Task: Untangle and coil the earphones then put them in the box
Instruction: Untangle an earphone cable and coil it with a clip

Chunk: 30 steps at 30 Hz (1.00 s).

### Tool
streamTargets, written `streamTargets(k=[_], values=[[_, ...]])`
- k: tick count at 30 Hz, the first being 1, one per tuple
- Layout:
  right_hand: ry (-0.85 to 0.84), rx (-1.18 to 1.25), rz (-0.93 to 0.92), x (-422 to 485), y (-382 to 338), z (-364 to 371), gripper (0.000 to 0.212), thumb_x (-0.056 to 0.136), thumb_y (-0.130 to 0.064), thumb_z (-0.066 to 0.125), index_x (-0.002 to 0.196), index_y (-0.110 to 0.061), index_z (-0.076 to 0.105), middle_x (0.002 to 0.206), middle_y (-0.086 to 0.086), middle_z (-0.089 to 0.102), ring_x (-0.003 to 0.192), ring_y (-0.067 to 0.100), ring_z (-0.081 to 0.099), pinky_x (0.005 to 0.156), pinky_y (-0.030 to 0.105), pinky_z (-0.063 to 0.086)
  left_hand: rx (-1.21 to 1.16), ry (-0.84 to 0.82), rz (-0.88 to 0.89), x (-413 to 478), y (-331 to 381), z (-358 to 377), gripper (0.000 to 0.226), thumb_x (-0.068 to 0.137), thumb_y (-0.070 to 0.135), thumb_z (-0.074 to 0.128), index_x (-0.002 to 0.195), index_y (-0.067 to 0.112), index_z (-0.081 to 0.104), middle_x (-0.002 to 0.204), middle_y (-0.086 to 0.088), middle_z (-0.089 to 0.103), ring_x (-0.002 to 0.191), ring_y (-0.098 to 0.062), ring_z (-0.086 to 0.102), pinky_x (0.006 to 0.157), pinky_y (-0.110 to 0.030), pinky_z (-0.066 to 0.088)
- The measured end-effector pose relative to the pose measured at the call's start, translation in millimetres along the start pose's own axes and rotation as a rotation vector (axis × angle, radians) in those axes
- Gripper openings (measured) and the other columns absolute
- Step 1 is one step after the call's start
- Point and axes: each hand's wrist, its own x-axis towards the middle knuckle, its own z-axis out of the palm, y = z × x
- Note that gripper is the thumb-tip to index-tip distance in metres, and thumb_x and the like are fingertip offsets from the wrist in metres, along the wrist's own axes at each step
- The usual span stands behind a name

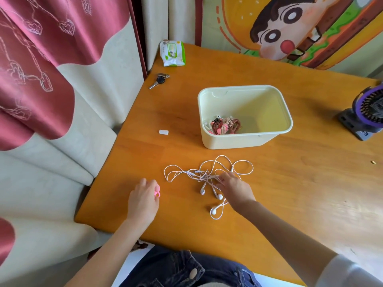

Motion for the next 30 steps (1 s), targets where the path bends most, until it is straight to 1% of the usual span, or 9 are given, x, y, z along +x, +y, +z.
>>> streamTargets(k=[3, 6, 8, 10, 12, 16, 21, 25, 30], values=[[0.170, -0.004, -0.122, -3, -7, -5, 0.034, 0.086, -0.014, 0.061, 0.119, -0.013, 0.052, 0.112, 0.007, 0.052, 0.102, 0.026, 0.056, 0.070, 0.032, 0.047, 0.076, 0.090, 0.011, 2, 5, -2, 0.026, 0.079, 0.005, 0.068, 0.100, 0.018, 0.058, 0.107, -0.007, 0.052, 0.099, -0.024, 0.050, 0.082, -0.033, 0.041], [0.283, 0.010, -0.357, -7, -17, -4, 0.047, 0.065, 0.003, 0.071, 0.107, -0.013, 0.056, 0.094, 0.006, 0.058, 0.081, 0.025, 0.062, 0.061, 0.028, 0.050, 0.006, 0.157, 0.170, 2, 25, 1, 0.038, 0.064, -0.005, 0.074, 0.092, 0.016, 0.060, 0.097, -0.008, 0.056, 0.088, -0.028, 0.055, 0.073, -0.039, 0.047], [0.252, 0.027, -0.440, -6, -25, -1, 0.053, 0.072, 0.005, 0.063, 0.121, -0.011, 0.051, 0.109, 0.008, 0.058, 0.096, 0.026, 0.060, 0.077, 0.031, 0.053, -0.052, 0.143, 0.290, 5, 44, 4, 0.039, 0.067, -0.004, 0.072, 0.097, 0.017, 0.060, 0.099, -0.004, 0.056, 0.091, -0.026, 0.056, 0.076, -0.039, 0.048], [0.181, -0.003, -0.416, 0, -29, 4, 0.059, 0.084, 0.002, 0.054, 0.139, -0.011, 0.037, 0.132, 0.008, 0.048, 0.117, 0.025, 0.050, 0.096, 0.033, 0.045, -0.123, 0.075, 0.339, 11, 60, 9, 0.040, 0.080, 0.002, 0.063, 0.116, 0.017, 0.056, 0.118, -0.001, 0.052, 0.109, -0.023, 0.050, 0.092, -0.035, 0.042], [0.088, -0.117, -0.377, 6, -31, 8, 0.058, 0.091, -0.003, 0.049, 0.144, -0.015, 0.028, 0.138, 0.004, 0.041, 0.122, 0.023, 0.042, 0.099, 0.031, 0.040, -0.107, -0.002, 0.362, 19, 69, 18, 0.043, 0.089, 0.011, 0.056, 0.129, 0.019, 0.047, 0.133, 0.002, 0.044, 0.121, -0.020, 0.042, 0.102, -0.031, 0.034], [-0.041, -0.190, -0.311, 4, -26, 9, 0.036, 0.091, 0.001, 0.043, 0.125, -0.012, 0.048, 0.126, 0.006, 0.042, 0.112, 0.024, 0.044, 0.084, 0.034, 0.045, -0.060, -0.095, 0.357, 28, 68, 29, 0.034, 0.094, 0.020, 0.053, 0.127, 0.018, 0.048, 0.127, 0.003, 0.048, 0.117, -0.020, 0.044, 0.097, -0.030, 0.037], [-0.024, -0.196, -0.341, -6, -13, 7, 0.030, 0.087, -0.009, 0.044, 0.109, -0.012, 0.064, 0.113, 0.004, 0.055, 0.106, 0.023, 0.050, 0.078, 0.034, 0.045, -0.125, -0.108, 0.277, 25, 58, 26, 0.022, 0.098, 0.023, 0.047, 0.117, 0.014, 0.052, 0.112, -0.001, 0.062, 0.095, -0.018, 0.061, 0.073, -0.024, 0.048], [0.130, -0.295, -0.396, -3, -21, 0, 0.006, 0.065, -0.024, 0.065, 0.061, -0.020, 0.066, 0.057, -0.006, 0.061, 0.061, 0.018, 0.059, 0.052, 0.023, 0.047, -0.082, -0.151, 0.262, 20, 56, 28, 0.017, 0.095, 0.024, 0.051, 0.110, 0.016, 0.053, 0.108, 0.001, 0.058, 0.090, -0.017, 0.062, 0.070, -0.029, 0.051], [0.090, -0.320, -0.362, 1, -31, 17, 0.036, 0.042, -0.026, 0.091, 0.065, -0.024, 0.063, 0.058, -0.008, 0.056, 0.054, 0.013, 0.056, 0.049, 0.019, 0.044, -0.066, -0.143, 0.254, 12, 59, 30, 0.018, 0.094, 0.030, 0.053, 0.102, 0.015, 0.053, 0.104, 0.002, 0.051, 0.089, -0.016, 0.061, 0.061, -0.022, 0.041]])
